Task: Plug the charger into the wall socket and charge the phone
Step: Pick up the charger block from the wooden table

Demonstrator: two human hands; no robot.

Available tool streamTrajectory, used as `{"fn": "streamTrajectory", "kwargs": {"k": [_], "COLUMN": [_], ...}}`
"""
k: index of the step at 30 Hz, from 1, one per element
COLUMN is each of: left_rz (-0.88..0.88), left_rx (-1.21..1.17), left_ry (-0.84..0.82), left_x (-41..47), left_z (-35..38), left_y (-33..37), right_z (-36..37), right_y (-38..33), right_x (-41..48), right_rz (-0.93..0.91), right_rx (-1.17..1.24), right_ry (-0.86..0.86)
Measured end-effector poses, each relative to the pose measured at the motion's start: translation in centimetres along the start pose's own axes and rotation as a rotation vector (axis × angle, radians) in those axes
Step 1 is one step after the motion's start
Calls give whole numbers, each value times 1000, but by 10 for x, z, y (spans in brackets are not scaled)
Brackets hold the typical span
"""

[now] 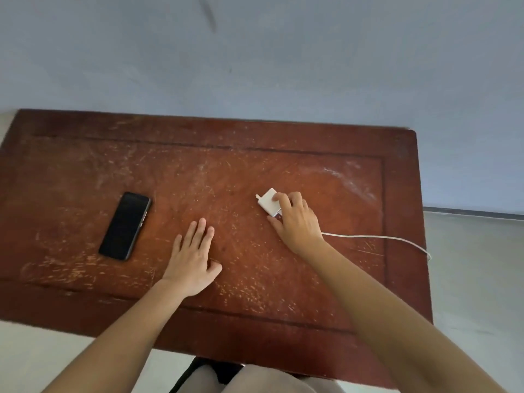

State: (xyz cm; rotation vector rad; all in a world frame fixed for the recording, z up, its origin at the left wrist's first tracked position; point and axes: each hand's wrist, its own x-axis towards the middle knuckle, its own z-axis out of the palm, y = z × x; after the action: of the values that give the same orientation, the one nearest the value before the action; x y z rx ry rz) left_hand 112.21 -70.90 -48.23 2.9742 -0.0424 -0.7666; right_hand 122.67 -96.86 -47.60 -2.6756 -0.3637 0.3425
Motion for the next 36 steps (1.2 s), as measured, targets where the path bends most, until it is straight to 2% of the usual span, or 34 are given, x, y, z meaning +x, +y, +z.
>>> {"fn": "streamTrajectory", "kwargs": {"k": [3, 5, 9, 14, 20, 26, 36], "left_rz": [-26, -42, -63, -97, -34, 20, -275], "left_rx": [16, 7, -42, -120, -131, -64, -127], "left_ry": [0, 5, 72, 164, 279, 236, 613], "left_x": [0, 1, -1, -3, -83, -182, -356], "left_z": [5, 7, 8, -2, 30, 56, -24], "left_y": [3, 6, 12, 17, -19, -141, -391], "right_z": [1, 1, 2, 7, 24, 56, 70], "right_y": [5, 10, 13, -10, -88, -230, -534], "right_x": [-16, -29, -57, -84, -113, -133, -147], "right_rz": [-56, -46, 97, 375, 413, 252, -287], "right_rx": [24, 129, 391, 692, 853, 855, 838], "right_ry": [-30, -70, -116, -145, -136, -32, -47]}}
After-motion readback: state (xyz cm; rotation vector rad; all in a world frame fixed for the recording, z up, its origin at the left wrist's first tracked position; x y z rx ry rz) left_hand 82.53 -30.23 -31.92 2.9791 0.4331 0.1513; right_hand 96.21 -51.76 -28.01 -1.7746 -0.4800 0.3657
